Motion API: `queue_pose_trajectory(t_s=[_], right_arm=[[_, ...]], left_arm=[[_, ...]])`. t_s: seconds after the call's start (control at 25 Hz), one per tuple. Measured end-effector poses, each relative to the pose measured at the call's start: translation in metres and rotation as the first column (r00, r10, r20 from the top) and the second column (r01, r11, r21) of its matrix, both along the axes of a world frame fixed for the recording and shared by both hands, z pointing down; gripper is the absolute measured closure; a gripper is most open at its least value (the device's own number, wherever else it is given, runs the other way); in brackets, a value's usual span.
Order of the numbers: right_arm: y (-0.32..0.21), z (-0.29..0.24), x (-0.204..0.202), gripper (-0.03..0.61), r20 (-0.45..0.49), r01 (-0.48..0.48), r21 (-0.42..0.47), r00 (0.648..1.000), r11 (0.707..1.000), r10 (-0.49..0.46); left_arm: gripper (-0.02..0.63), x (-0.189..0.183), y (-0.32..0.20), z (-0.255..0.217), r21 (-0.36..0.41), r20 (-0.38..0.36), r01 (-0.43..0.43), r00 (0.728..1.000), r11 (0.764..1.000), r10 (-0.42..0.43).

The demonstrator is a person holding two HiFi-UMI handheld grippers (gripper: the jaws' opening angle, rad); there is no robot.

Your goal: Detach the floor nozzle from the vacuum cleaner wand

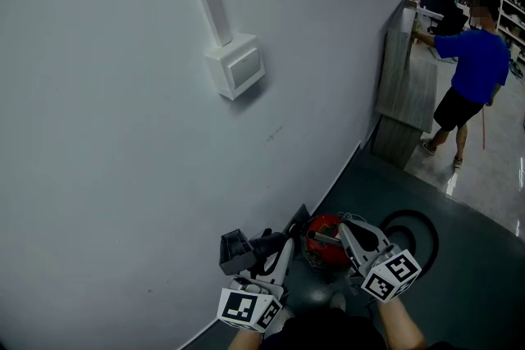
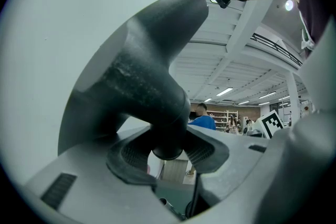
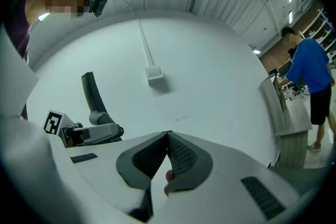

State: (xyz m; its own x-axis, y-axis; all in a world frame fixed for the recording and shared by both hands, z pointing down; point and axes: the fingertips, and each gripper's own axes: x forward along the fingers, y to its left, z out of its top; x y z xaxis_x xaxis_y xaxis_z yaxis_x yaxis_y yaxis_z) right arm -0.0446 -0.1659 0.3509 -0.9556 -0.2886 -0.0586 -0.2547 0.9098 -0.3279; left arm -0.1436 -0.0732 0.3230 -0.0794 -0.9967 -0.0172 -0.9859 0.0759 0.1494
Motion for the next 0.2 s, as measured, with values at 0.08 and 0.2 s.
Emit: queue_pose_trajectory(t_s=[0.08,0.2], right_arm=[[-0.0006,0.0007,0.0,0.561,-0.002,-0.001,0.0,1.0,1.0,0.001],[-0.001,0.0016,0.0001,0.561,-0.003,-0.003,0.001,1.0,1.0,0.003]], left_arm=[[0.436,-0.0011,0.0,0.0002,0.001,-0.001,0.004,1.0,1.0,-0.004],[0.437,-0.0023,-0.0005,0.0007,0.001,-0.002,0.006,1.0,1.0,-0.006]])
